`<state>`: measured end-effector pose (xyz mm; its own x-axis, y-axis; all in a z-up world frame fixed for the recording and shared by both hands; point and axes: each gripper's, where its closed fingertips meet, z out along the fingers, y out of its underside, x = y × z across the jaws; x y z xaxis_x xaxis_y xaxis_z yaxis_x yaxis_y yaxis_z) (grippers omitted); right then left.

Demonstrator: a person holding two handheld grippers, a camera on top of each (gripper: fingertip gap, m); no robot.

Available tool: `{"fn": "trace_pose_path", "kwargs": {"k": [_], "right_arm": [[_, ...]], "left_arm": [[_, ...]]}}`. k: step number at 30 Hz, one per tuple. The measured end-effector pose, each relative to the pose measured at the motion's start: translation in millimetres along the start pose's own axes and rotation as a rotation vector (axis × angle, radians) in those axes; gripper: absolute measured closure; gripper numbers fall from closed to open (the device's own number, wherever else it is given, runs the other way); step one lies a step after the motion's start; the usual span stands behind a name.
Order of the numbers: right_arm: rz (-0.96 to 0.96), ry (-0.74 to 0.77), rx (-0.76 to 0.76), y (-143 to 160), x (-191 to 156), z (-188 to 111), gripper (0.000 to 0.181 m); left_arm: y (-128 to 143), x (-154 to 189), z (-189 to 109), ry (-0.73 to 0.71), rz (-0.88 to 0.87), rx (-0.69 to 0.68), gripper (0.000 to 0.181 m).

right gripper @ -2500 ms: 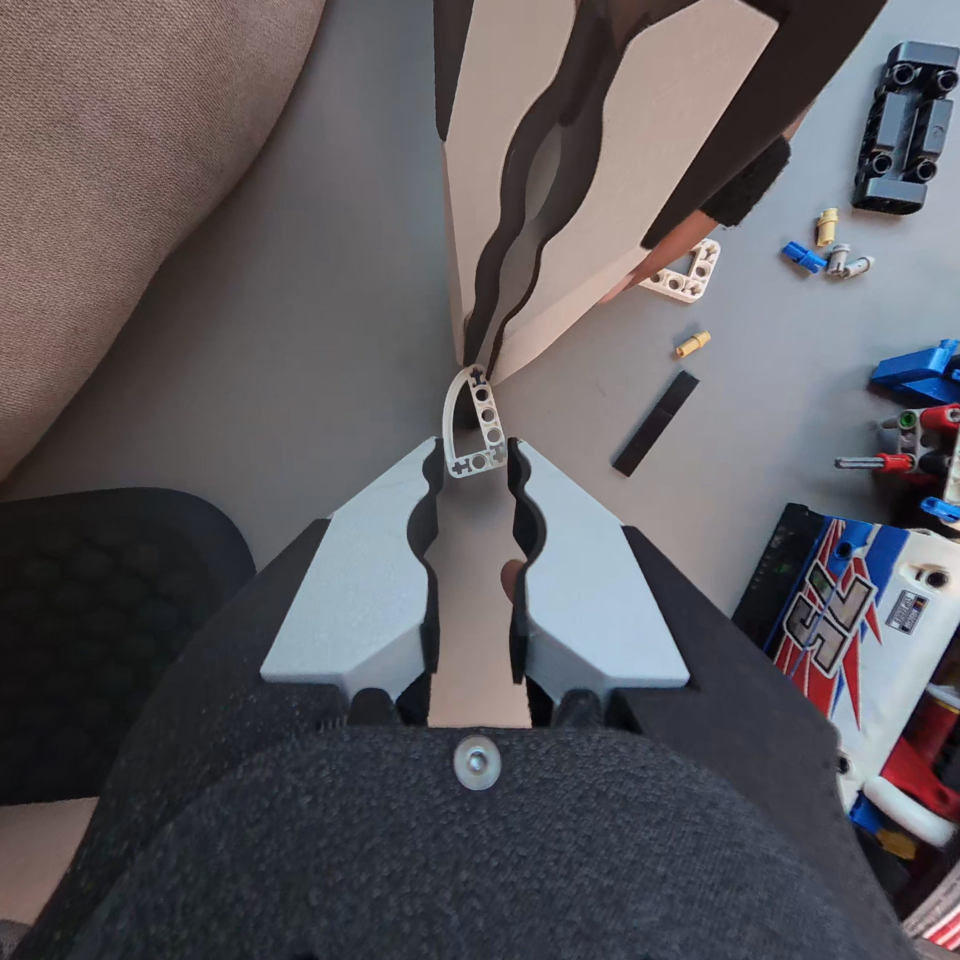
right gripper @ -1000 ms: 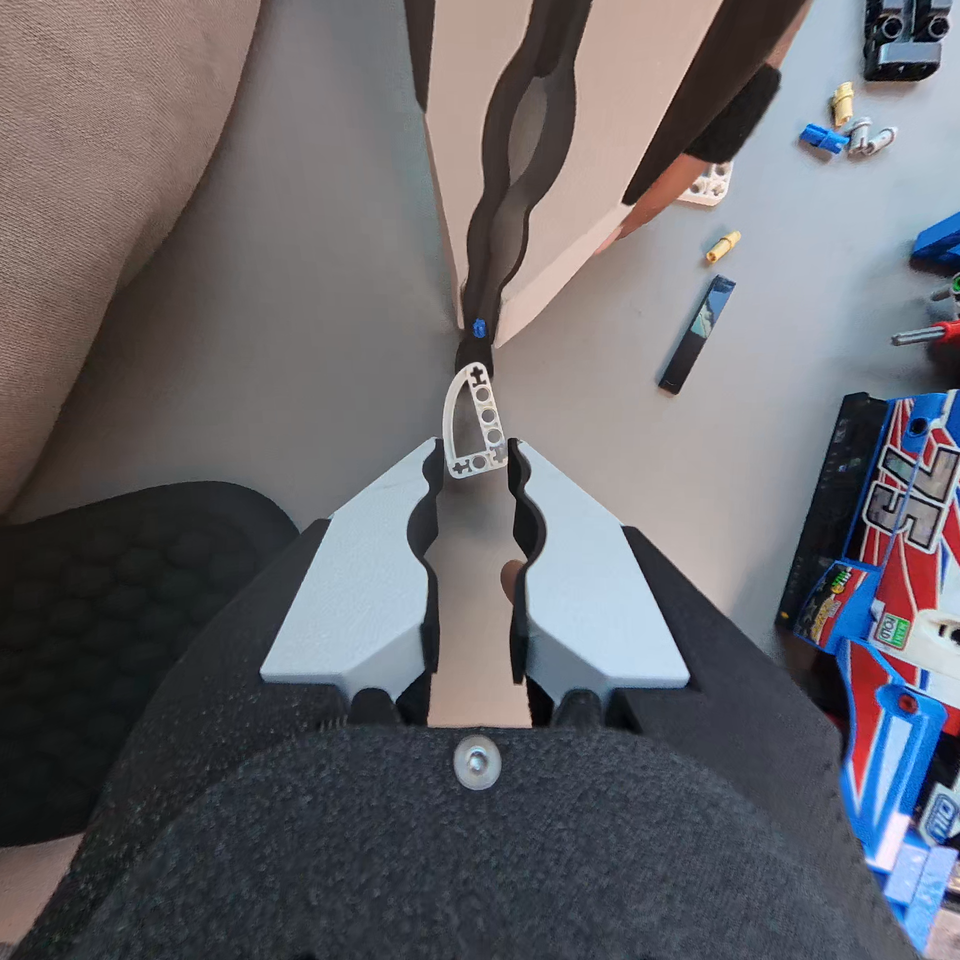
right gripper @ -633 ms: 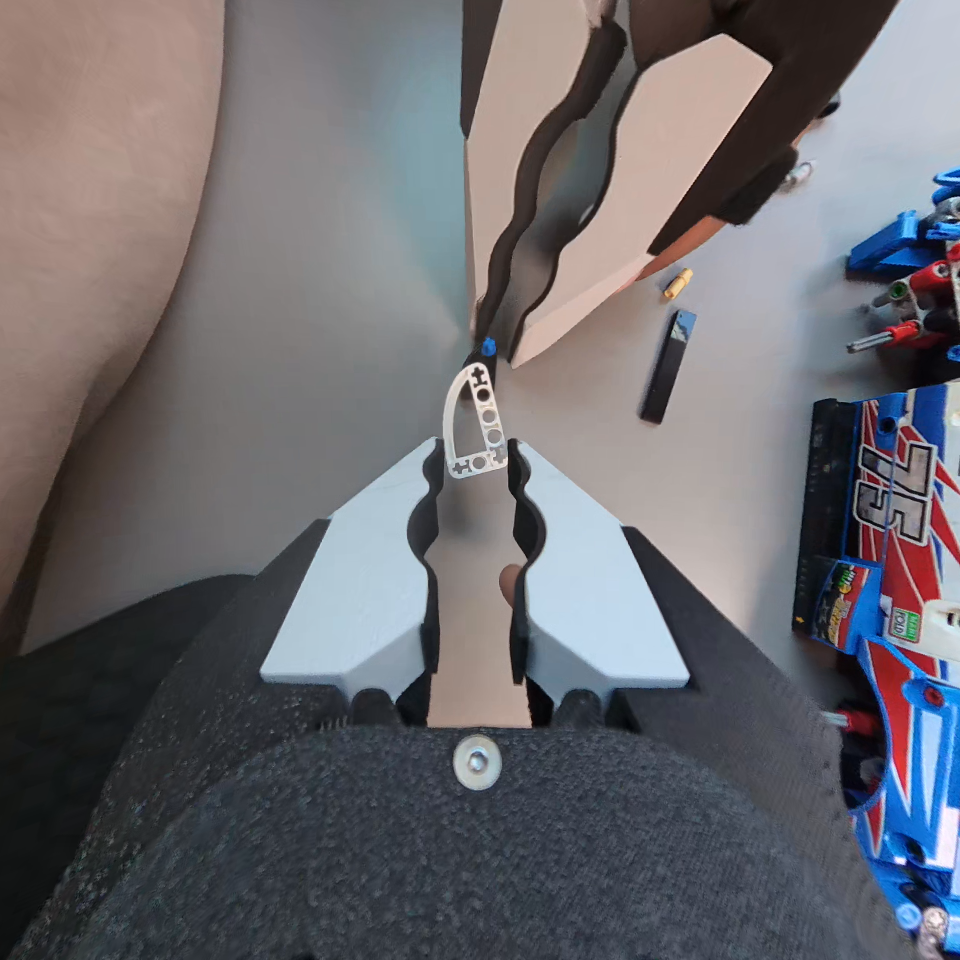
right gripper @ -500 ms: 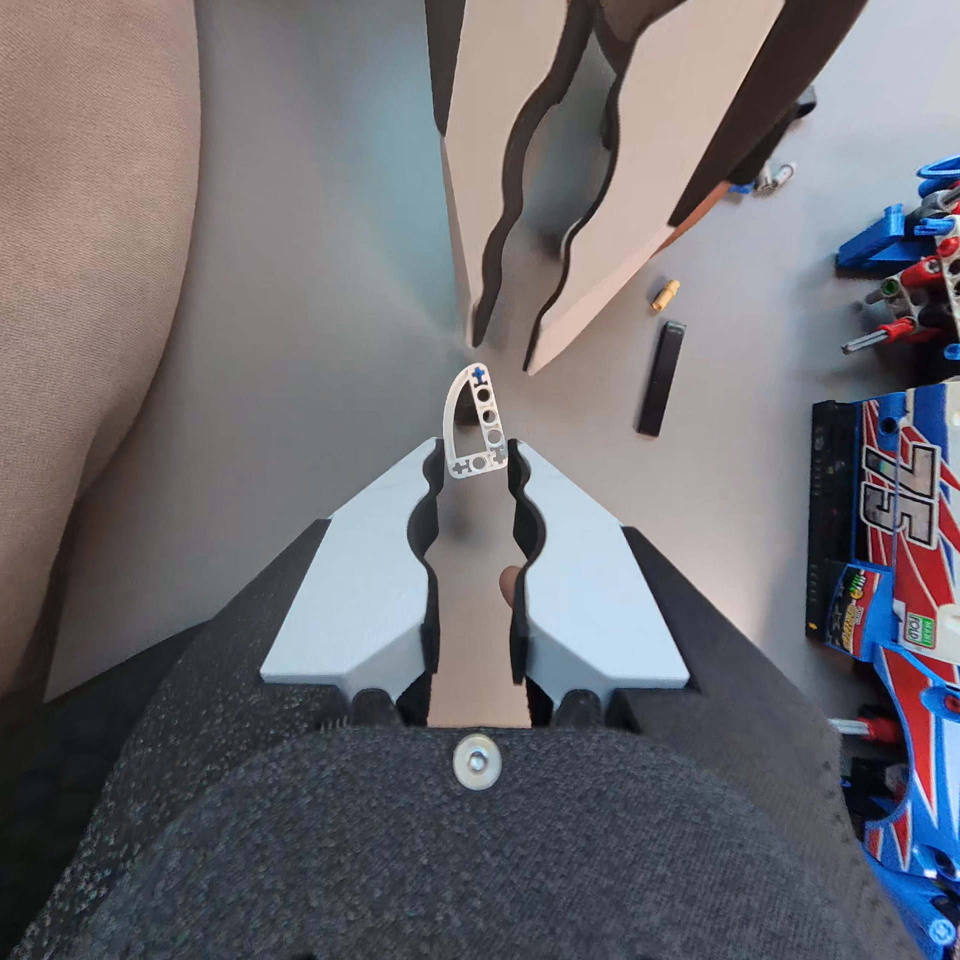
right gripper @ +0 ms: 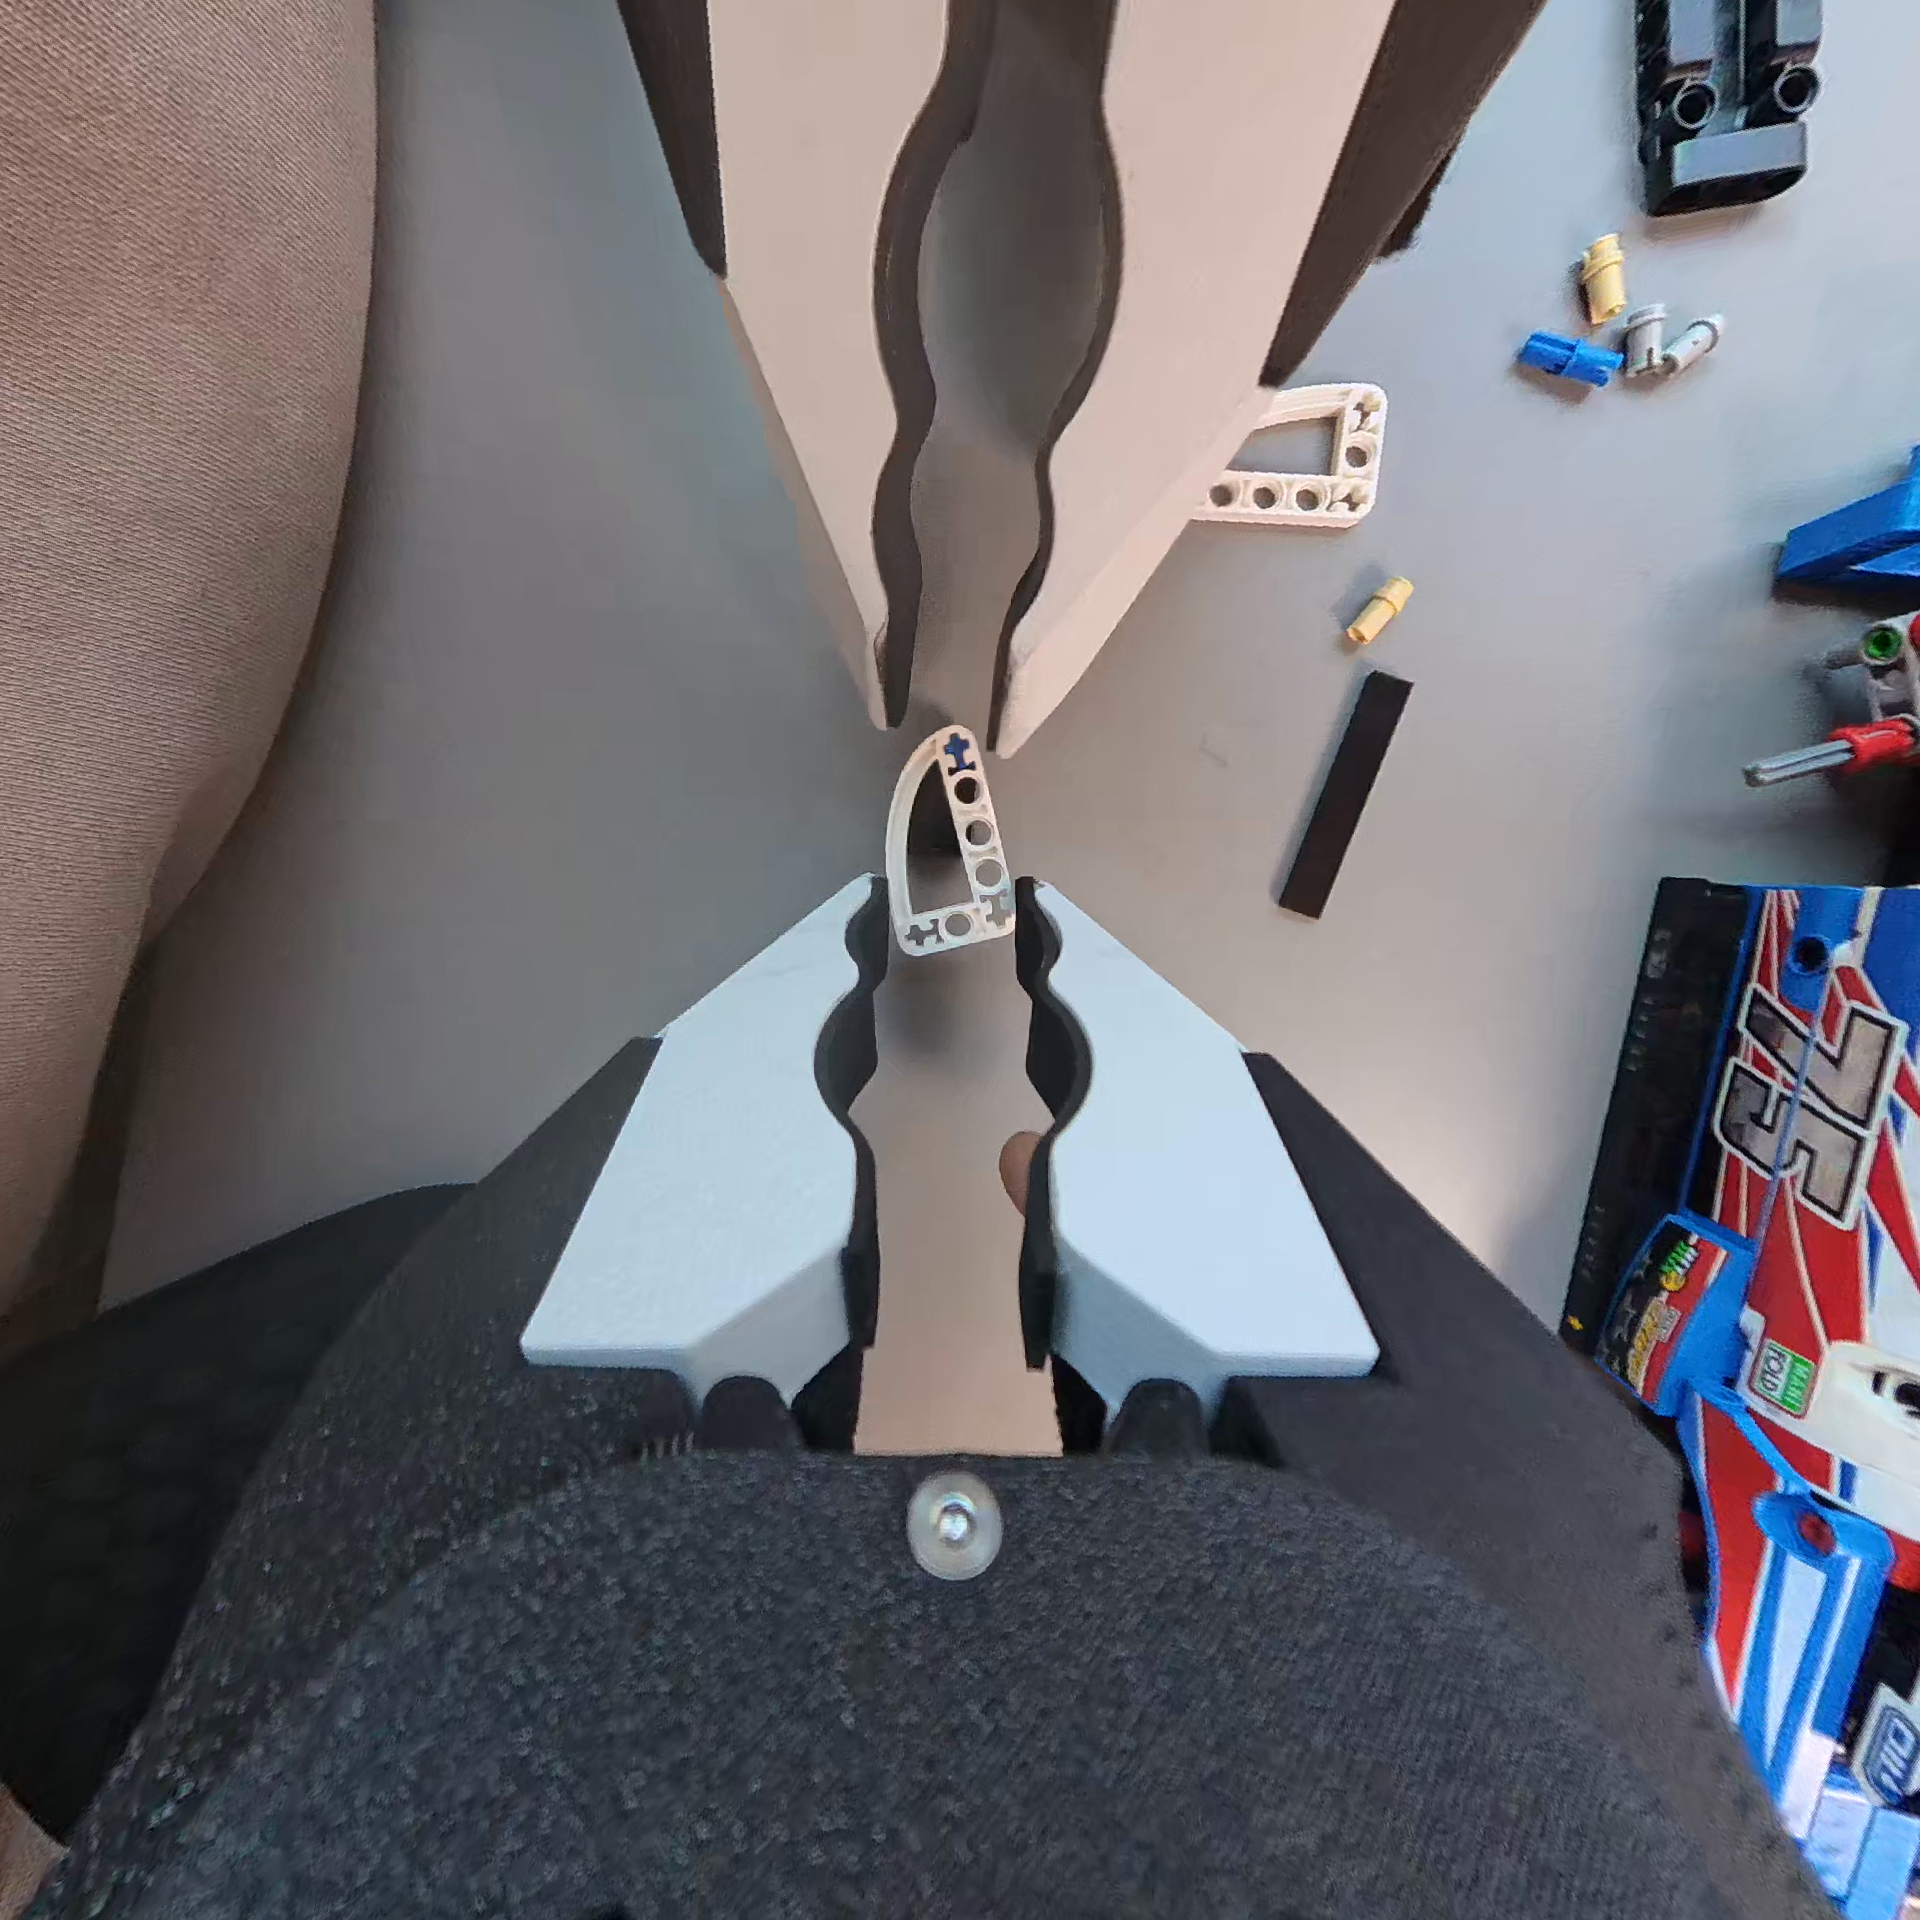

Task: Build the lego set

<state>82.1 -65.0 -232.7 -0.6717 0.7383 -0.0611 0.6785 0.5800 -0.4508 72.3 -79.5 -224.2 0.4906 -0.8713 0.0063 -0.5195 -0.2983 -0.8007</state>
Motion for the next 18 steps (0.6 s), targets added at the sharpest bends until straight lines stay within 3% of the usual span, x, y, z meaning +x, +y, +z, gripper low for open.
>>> {"fn": "trace_pose_path", "kwargs": {"k": [18], "right_arm": [[-0.004, 0.012, -0.008, -3.3, -1.4, -0.3, 0.16]], "left_arm": [[3.2, 0.5, 2.2, -0.008, 0.019, -0.006, 0.173]]}}
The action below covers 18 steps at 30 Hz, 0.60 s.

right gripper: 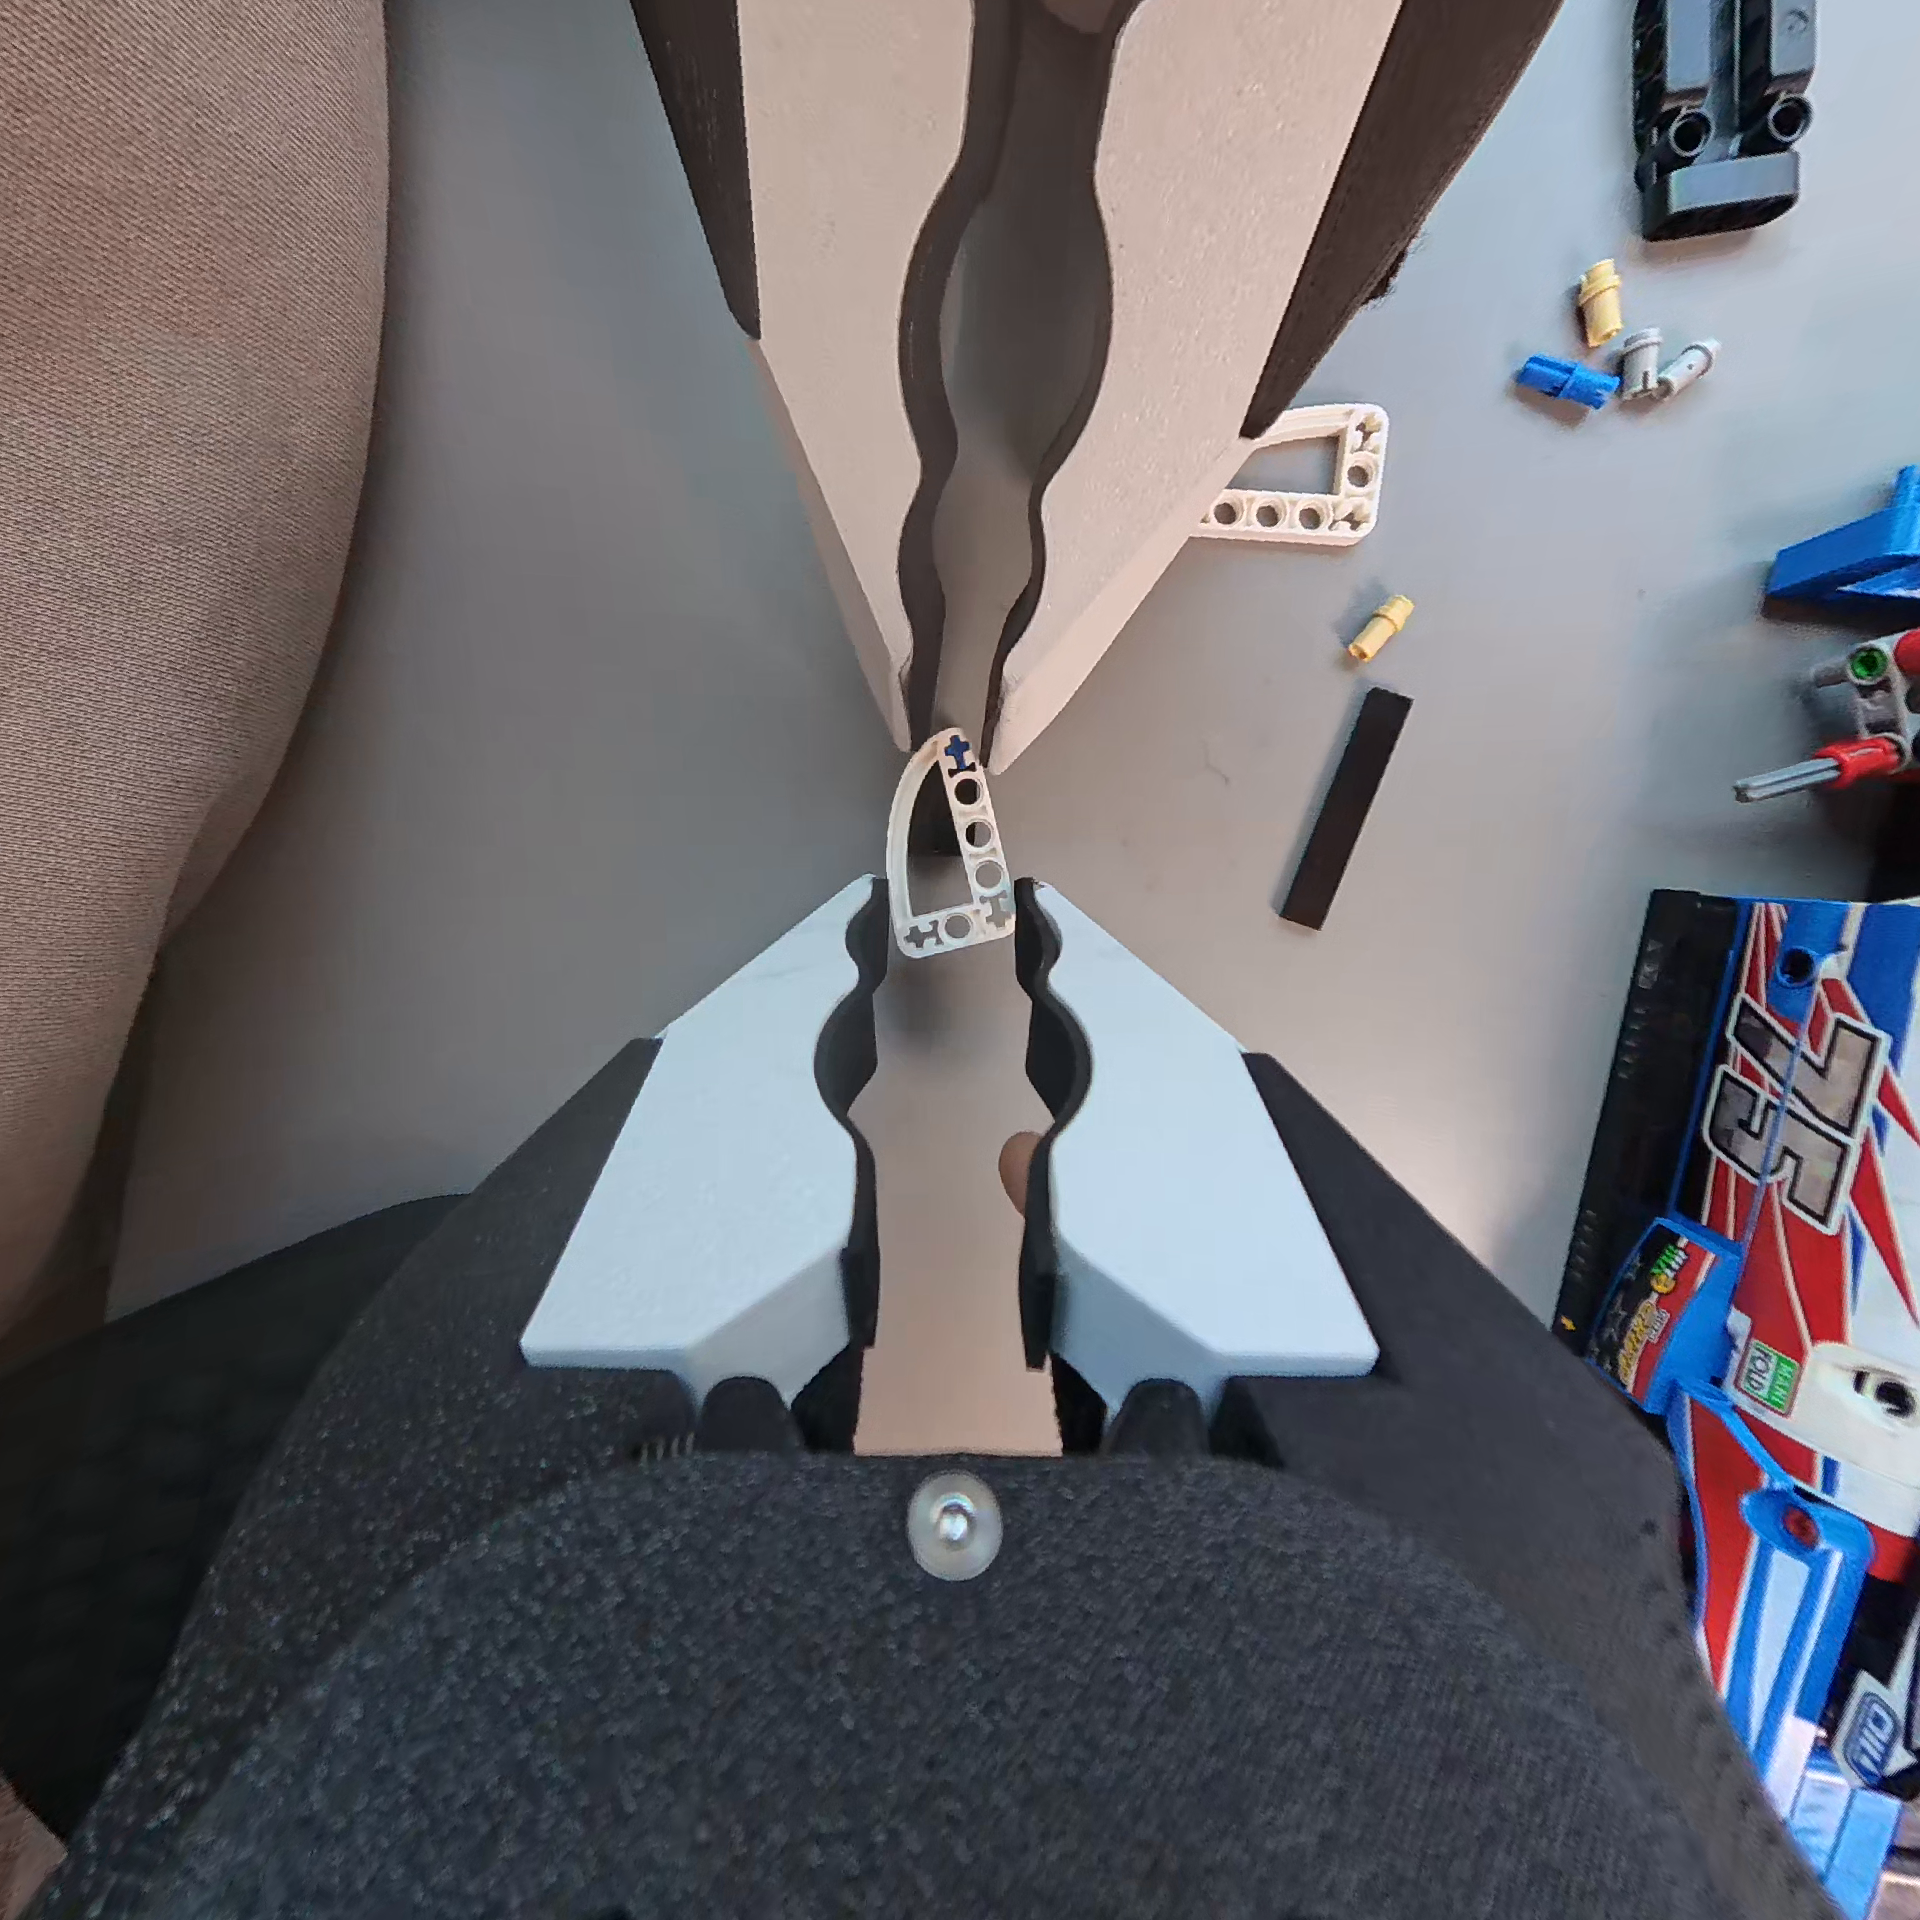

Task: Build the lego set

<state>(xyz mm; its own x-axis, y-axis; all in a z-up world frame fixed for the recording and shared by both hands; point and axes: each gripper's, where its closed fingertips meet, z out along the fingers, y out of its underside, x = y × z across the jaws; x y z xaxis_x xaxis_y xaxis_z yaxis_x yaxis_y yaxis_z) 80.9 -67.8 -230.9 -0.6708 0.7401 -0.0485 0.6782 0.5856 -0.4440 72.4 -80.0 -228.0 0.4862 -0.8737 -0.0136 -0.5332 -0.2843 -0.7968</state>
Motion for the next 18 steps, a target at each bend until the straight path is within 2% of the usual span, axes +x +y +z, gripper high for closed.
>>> {"fn": "trace_pose_path", "kwargs": {"k": [18], "right_arm": [[-0.03, 0.019, -0.021, -1.8, -1.1, -0.6, 0.161]], "left_arm": [[4.3, -0.2, -0.7, -0.023, 0.027, -0.014, 0.175]]}}
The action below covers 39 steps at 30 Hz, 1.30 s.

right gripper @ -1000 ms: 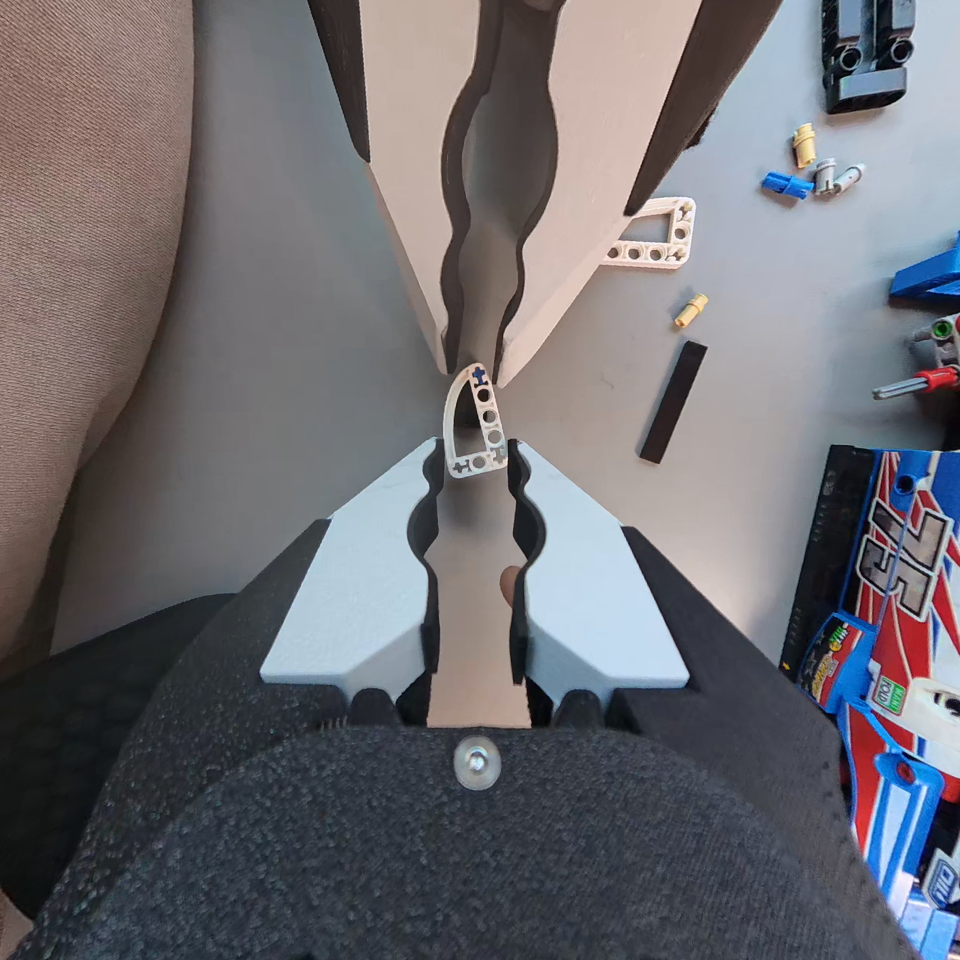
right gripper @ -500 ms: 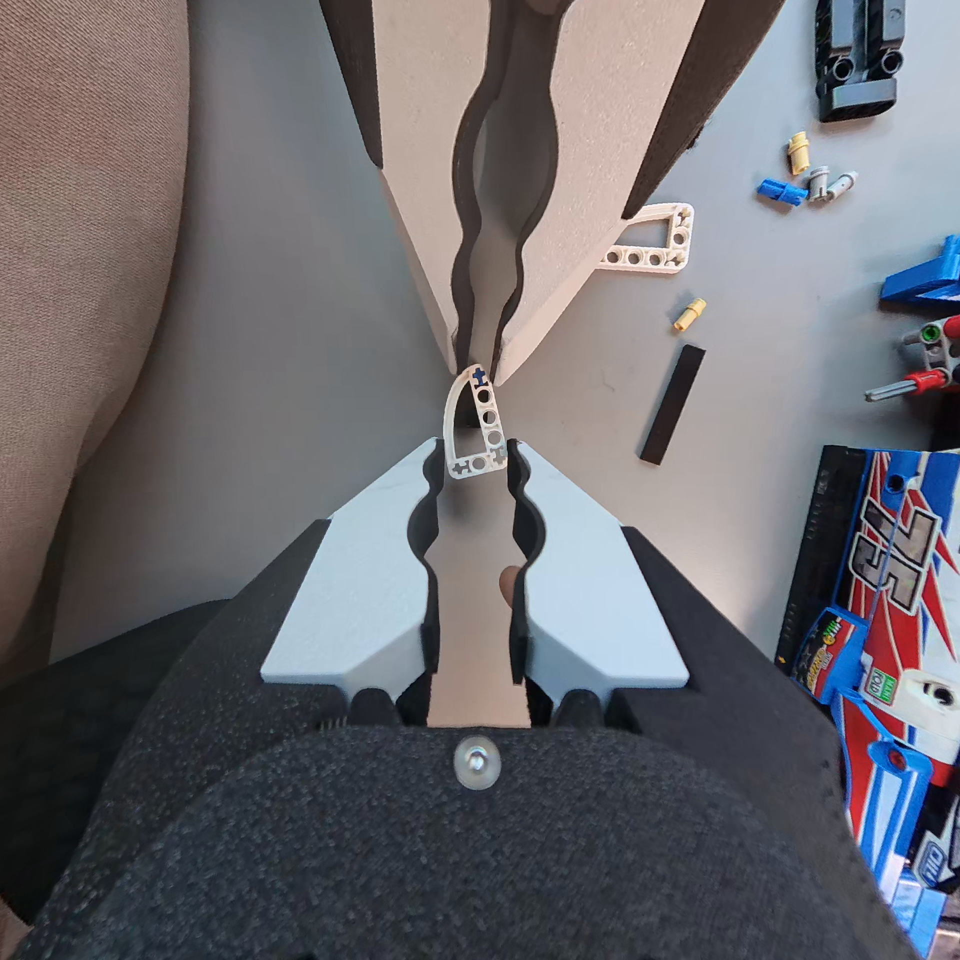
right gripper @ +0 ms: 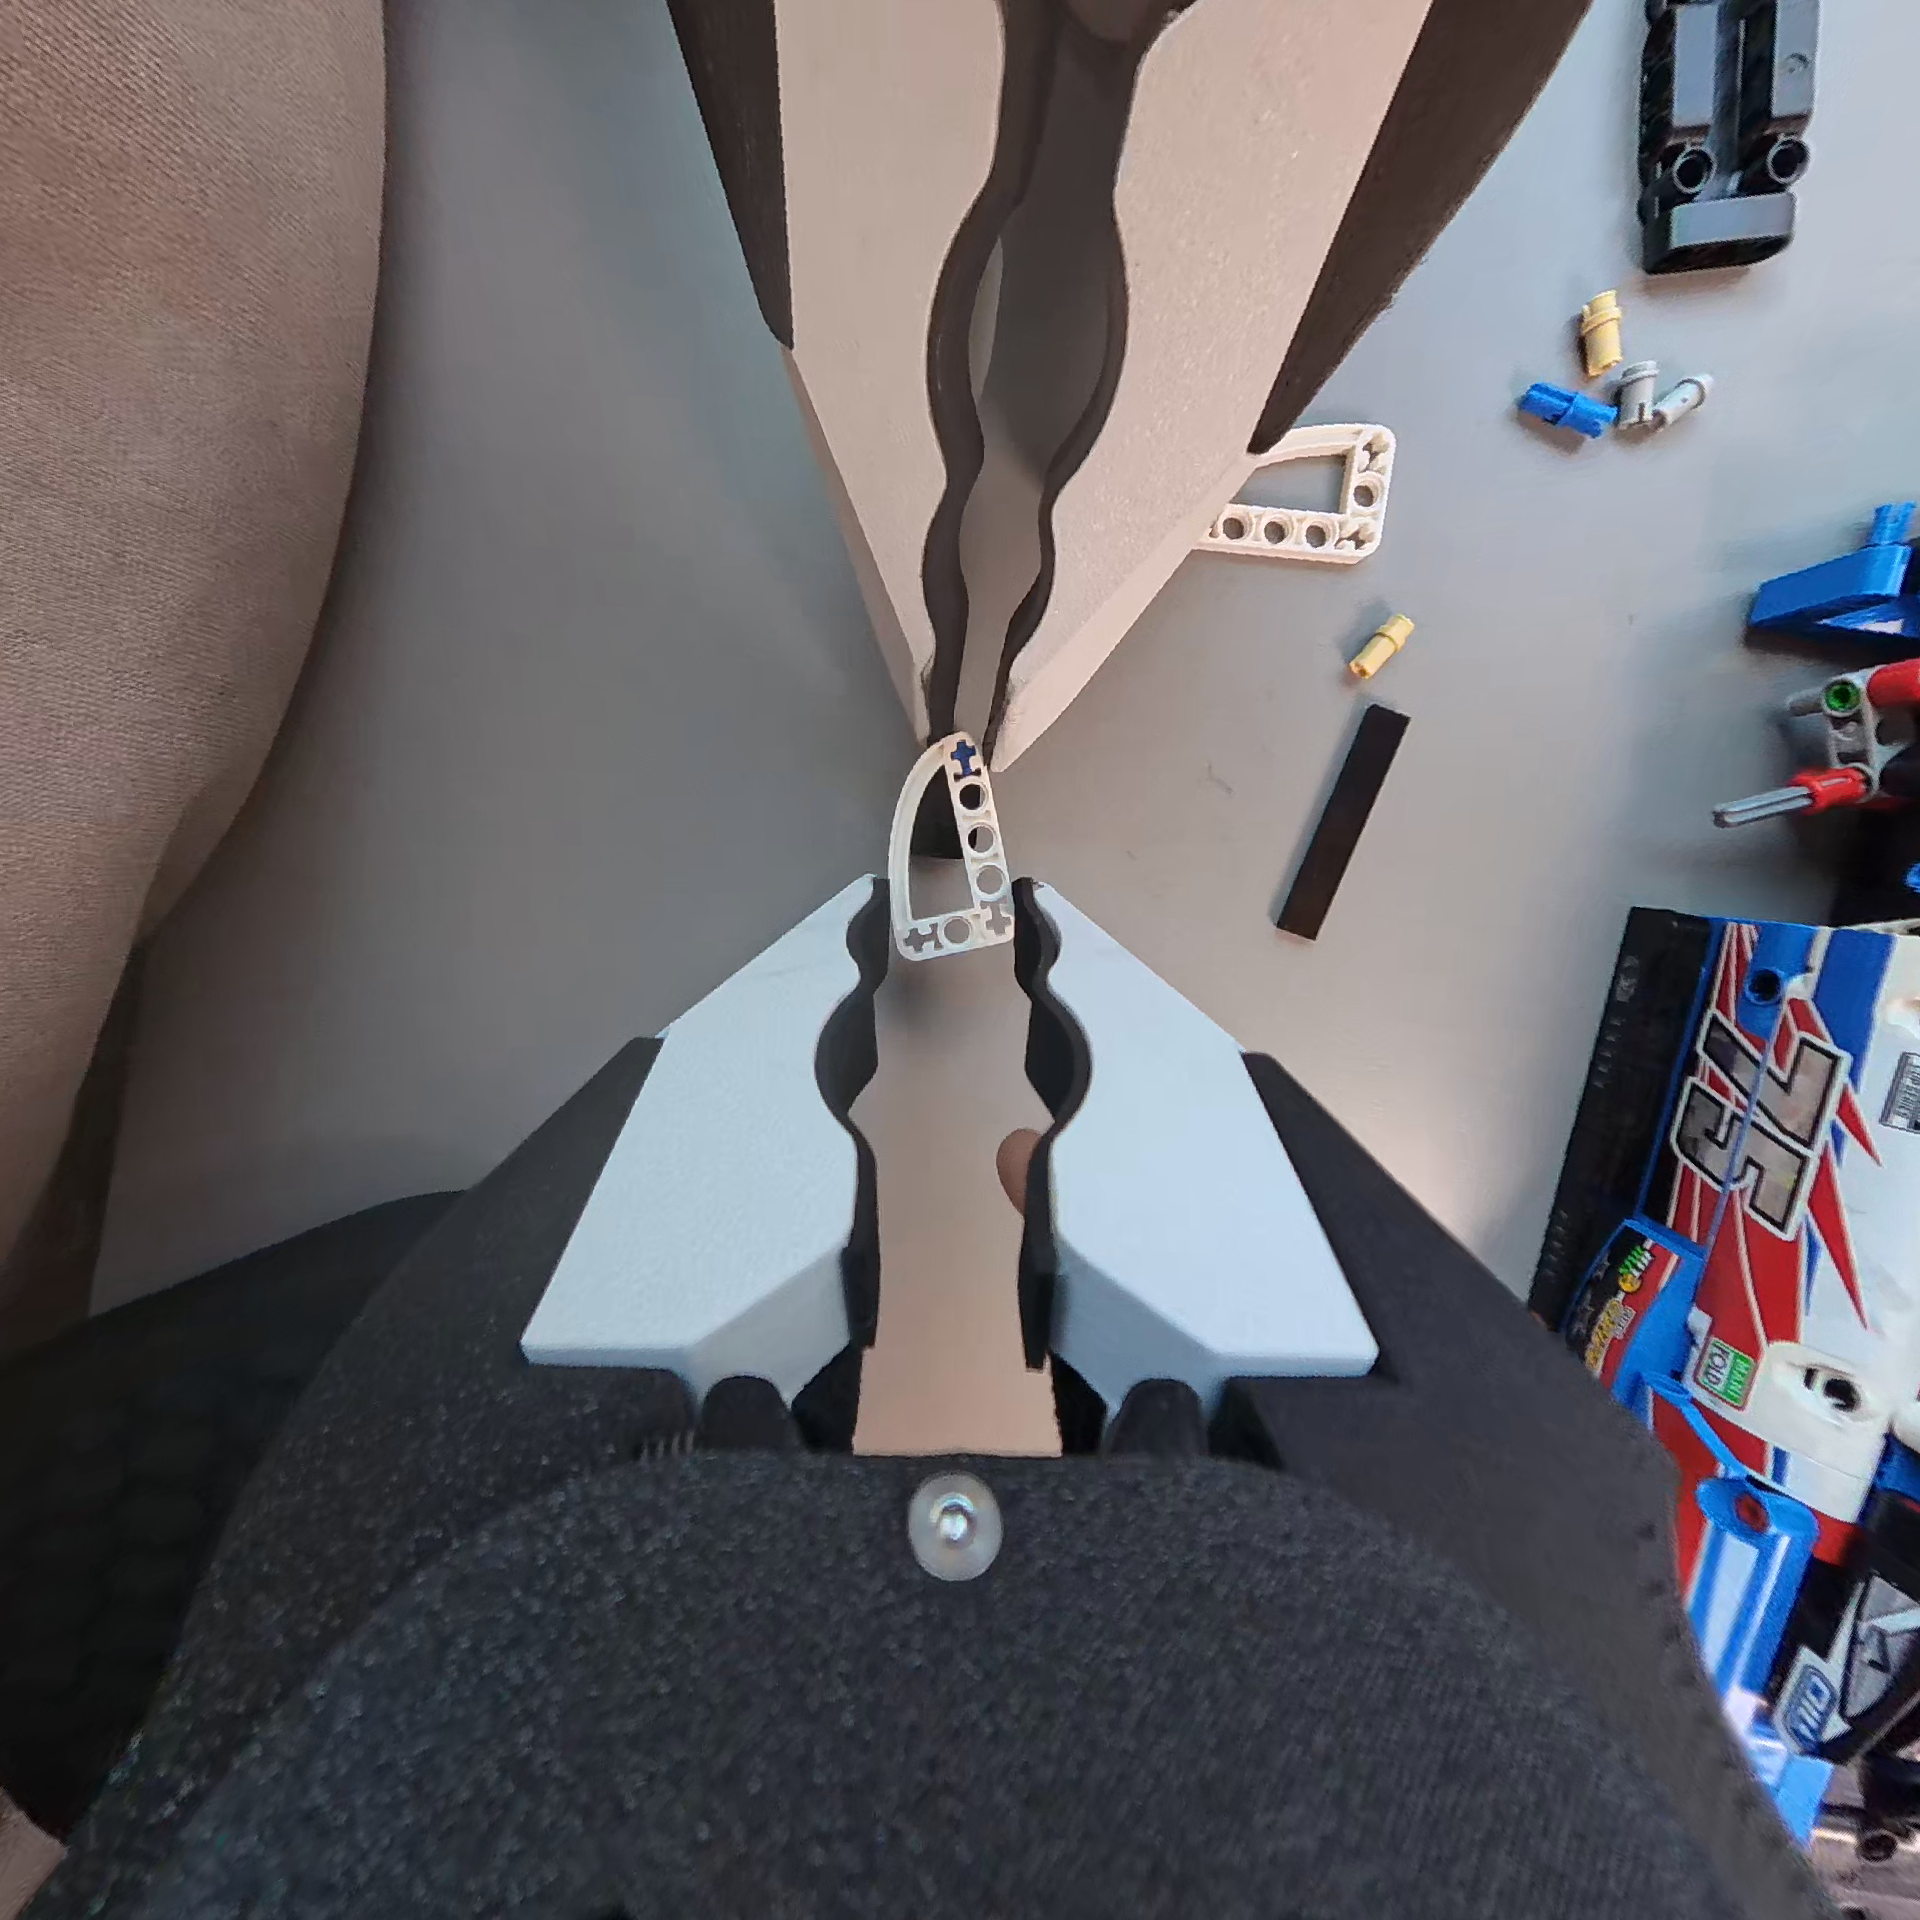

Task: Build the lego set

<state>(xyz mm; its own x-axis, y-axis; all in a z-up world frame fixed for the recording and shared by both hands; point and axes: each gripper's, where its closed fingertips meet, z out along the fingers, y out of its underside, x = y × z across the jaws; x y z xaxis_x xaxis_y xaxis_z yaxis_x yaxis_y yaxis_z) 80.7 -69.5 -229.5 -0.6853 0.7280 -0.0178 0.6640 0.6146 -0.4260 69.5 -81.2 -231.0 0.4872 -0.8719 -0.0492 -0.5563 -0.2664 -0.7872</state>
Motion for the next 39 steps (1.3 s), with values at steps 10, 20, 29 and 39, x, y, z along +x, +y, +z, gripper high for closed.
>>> {"fn": "trace_pose_path", "kwargs": {"k": [10, 20, 29, 39], "right_arm": [[-0.042, 0.017, 0.104, -11, -1, 3, 0.162], [-0.061, 0.059, 0.07, -12, -1, 12, 0.166], [-0.045, 0.03, 0.072, -13, -3, 14, 0.165], [-0.044, 0.043, 0.044, -12, -2, 13, 0.165]], "left_arm": [[1, 0, 0, -0.011, 0.005, -0.002, 0.177], [0, 0, -1, -0.017, 0.009, -0.009, 0.178], [7, 0, 0, -0.027, 0.009, -0.037, 0.181], [-7, 3, -7, 0.048, -0.129, 0.052, 0.167]]}}
